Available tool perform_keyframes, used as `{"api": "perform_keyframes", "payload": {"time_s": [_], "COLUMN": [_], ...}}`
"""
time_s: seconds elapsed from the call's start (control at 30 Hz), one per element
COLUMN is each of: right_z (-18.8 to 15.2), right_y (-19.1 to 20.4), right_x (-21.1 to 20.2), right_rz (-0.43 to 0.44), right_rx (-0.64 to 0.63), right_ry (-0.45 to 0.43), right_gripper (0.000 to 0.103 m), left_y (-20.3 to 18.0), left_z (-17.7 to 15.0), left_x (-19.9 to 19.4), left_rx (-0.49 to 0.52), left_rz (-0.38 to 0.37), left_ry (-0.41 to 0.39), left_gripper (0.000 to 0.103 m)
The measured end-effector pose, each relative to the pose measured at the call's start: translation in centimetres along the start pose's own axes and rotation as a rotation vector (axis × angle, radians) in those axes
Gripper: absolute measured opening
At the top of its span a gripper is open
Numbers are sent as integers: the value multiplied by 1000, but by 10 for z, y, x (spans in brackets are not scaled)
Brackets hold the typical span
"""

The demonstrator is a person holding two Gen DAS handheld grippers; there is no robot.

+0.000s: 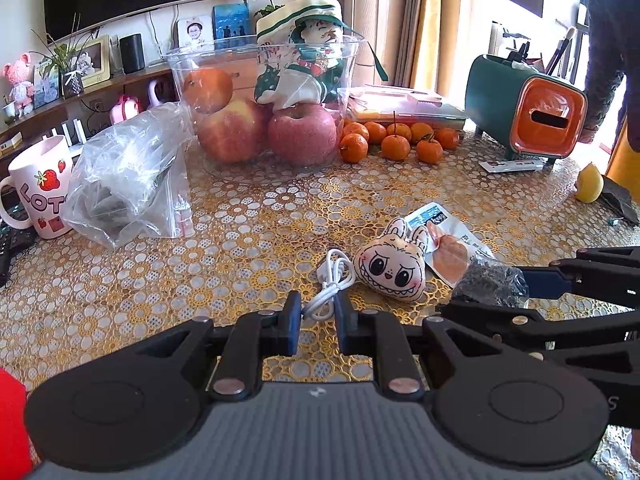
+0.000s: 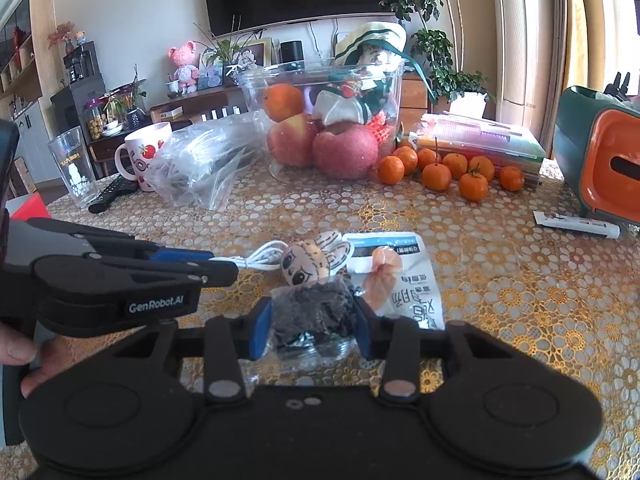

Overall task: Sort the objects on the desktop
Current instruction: 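Grasp the white cable with the left tool while the right tool grasps the dark snack bag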

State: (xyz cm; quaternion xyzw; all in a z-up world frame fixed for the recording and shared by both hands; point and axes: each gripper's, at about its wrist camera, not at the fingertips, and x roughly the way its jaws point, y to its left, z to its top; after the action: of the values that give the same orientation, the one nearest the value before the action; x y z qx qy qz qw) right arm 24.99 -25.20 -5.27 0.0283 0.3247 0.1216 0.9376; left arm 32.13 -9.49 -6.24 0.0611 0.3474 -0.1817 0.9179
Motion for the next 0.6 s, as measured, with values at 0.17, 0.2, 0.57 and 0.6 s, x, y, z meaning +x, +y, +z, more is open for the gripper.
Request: {"api": "perform_keyframes", "payload": {"time_s": [0.17,0.2,0.57,0.6], "right_z": [-7,-9,-26,-27], "right_y": [5,6,34,37], "right_x": [-21,-26,-77,-81], "right_rz": [7,9,37,39], "right_rx": [3,7,2,0], "right_ry": [4,6,8,7], "right_gripper": [41,41,41,41], "left_y": [-3,-3,-1,0], "left_z": [-11,-15,-48,-52], "left_x": [-28,-35,-110,-116], "left_rx": [-15,-22,-75,-85], "left_rz": [1,-2,-9,-11], "left_ry": [12,12,-6,-8], "left_gripper": [16,16,16,16]}}
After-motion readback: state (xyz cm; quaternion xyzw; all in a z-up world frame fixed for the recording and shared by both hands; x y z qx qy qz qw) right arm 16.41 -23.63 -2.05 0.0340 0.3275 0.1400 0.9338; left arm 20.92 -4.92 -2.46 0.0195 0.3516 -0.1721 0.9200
